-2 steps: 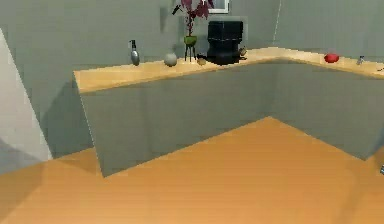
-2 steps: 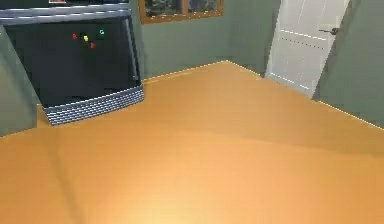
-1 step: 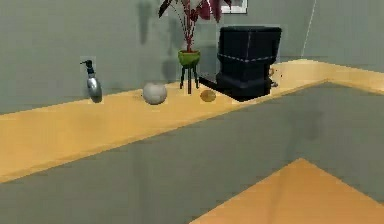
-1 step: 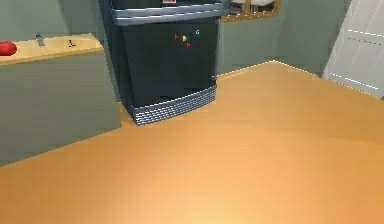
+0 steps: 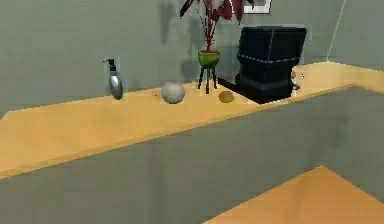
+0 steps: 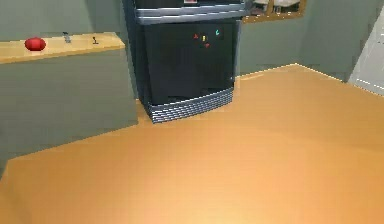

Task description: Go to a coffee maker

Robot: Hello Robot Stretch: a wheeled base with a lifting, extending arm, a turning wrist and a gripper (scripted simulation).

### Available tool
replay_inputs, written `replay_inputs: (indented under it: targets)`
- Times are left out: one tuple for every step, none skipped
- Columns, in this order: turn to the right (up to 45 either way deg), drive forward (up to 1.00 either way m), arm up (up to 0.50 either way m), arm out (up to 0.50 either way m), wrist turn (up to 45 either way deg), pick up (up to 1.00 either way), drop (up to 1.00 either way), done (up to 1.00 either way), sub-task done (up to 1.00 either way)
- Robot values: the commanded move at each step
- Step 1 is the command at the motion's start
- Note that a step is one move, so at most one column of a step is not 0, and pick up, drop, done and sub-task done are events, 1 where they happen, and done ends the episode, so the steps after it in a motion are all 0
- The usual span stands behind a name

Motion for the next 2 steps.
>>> replay_inputs:
  targets:
    - [0.0,0.45,0.00,0.00,0.0,0.00,0.00,0.00,0.00]
    - [27.0,0.00,0.00,0.00,0.0,0.00,0.00,0.00,0.00]
